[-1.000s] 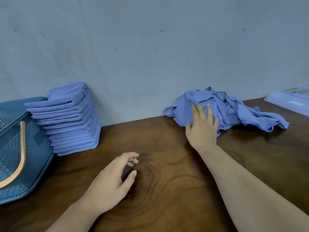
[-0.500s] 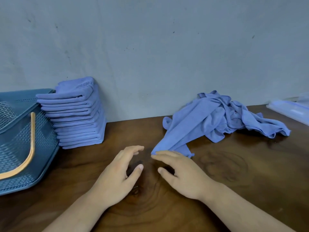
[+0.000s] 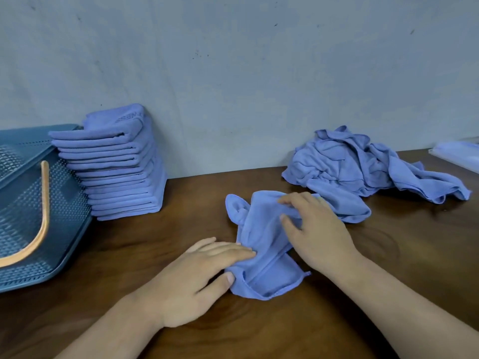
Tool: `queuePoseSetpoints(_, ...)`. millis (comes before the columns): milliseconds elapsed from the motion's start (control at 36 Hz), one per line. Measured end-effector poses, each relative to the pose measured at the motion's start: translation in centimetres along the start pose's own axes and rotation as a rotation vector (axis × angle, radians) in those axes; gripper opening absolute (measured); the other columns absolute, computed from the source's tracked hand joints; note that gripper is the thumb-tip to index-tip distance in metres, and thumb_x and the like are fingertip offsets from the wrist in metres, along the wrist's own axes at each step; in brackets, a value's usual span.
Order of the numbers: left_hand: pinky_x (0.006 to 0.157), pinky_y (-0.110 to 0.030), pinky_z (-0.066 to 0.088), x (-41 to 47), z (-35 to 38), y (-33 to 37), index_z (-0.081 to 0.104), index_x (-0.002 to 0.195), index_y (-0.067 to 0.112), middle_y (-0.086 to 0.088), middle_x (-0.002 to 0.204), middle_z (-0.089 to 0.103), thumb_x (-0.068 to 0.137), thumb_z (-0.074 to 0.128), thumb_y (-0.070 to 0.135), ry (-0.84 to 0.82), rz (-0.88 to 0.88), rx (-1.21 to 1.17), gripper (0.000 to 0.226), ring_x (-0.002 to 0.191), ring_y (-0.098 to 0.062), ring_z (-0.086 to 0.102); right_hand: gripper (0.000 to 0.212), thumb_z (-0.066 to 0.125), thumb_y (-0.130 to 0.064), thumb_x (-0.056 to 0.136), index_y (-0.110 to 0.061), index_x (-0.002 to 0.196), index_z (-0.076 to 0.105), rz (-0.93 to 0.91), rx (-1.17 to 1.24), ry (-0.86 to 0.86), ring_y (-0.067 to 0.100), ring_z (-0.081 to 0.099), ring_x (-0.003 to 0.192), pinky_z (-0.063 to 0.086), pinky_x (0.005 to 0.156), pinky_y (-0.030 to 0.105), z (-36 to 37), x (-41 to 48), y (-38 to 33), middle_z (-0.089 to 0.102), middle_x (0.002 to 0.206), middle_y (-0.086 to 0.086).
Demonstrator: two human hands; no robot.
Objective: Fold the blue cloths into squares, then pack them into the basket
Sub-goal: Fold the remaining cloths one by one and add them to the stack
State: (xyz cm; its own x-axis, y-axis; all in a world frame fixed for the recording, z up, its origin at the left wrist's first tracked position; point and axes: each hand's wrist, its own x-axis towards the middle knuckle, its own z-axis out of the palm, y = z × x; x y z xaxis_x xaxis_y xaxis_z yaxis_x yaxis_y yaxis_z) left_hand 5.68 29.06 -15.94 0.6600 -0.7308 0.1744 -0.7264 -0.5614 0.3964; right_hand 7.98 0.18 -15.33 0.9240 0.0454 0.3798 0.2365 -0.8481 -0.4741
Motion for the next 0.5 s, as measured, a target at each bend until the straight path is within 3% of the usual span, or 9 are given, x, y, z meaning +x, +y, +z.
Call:
queuePoseSetpoints(56, 0.121, -0.041, 0.032, 0.1, 0.1, 0.1, 0.048, 0.155, 0.041, 0.030, 0.151, 0.050, 0.109, 0.043, 0.032, 0.031, 0.021, -0.011, 0.047, 0.145, -0.003, 0.043, 0.040, 0.051, -0.050, 0.102, -0.039, 0.140, 0.055, 0.027, -0.185, -0.069, 0.021, 0.049, 0.122, 0.049, 0.097, 0.041, 0.4, 0.2, 0.6, 0.057, 0.134, -0.014)
queuePoseSetpoints(139, 0.109, -0.034, 0.042, 0.3, 0.1, 0.7, 0.052, 0.153, 0.040, 0.026, 0.131, 0.061, 0.112, 0.041, 0.036, 0.050, 0.059, -0.059, 0.043, 0.126, -0.007, 0.056, 0.047, 0.043, -0.060, 0.104, -0.042, 0.147, 0.051, -0.006, -0.237, -0.215, 0.019, 0.043, 0.133, 0.043, 0.108, 0.042, 1.4, 0.1, 0.6, 0.050, 0.147, -0.015)
queuePoseSetpoints(250, 0.091, -0.038, 0.055, 0.2, 0.0, 1.7, 0.060, 0.146, 0.029, 0.017, 0.113, 0.072, 0.112, 0.042, 0.034, 0.158, 0.094, -0.228, 0.039, 0.105, -0.013, 0.069, 0.040, 0.050, -0.049, 0.106, -0.043, 0.145, 0.057, -0.129, -0.076, -0.344, 0.009, 0.036, 0.143, 0.029, 0.115, 0.025, 1.3, 0.0, 0.1, 0.044, 0.154, -0.020)
queuePoseSetpoints(333, 0.080, -0.039, 0.058, 0.0, 0.1, 1.4, 0.068, 0.133, 0.021, 0.015, 0.099, 0.072, 0.110, 0.047, 0.031, 0.415, 0.087, -0.153, 0.032, 0.092, -0.014, 0.071, 0.035, 0.057, -0.040, 0.106, -0.044, 0.139, 0.064, -0.228, 0.042, -0.446, -0.003, 0.036, 0.142, 0.028, 0.114, 0.019, 0.8, 0.0, -0.5, 0.047, 0.152, -0.026)
queuePoseSetpoints(417, 0.091, -0.030, 0.053, 0.2, 0.0, 0.7, 0.067, 0.129, 0.025, 0.018, 0.112, 0.068, 0.108, 0.052, 0.031, 0.564, -0.041, -0.094, 0.026, 0.108, -0.014, 0.067, 0.030, 0.062, -0.023, 0.105, -0.037, 0.129, 0.073, -0.302, 0.220, -0.560, -0.008, 0.044, 0.138, 0.034, 0.116, 0.021, 0.4, -0.5, -1.3, 0.060, 0.140, -0.029)
queuePoseSetpoints(500, 0.106, -0.026, 0.047, 0.5, 0.2, -0.2, 0.058, 0.138, 0.037, 0.026, 0.135, 0.060, 0.108, 0.053, 0.044, 0.483, -0.266, -0.164, 0.032, 0.133, -0.002, 0.055, 0.031, 0.059, -0.005, 0.103, -0.023, 0.117, 0.079, -0.313, 0.431, -0.680, 0.003, 0.059, 0.132, 0.042, 0.116, 0.031, 0.1, -1.3, -2.7, 0.071, 0.128, -0.019)
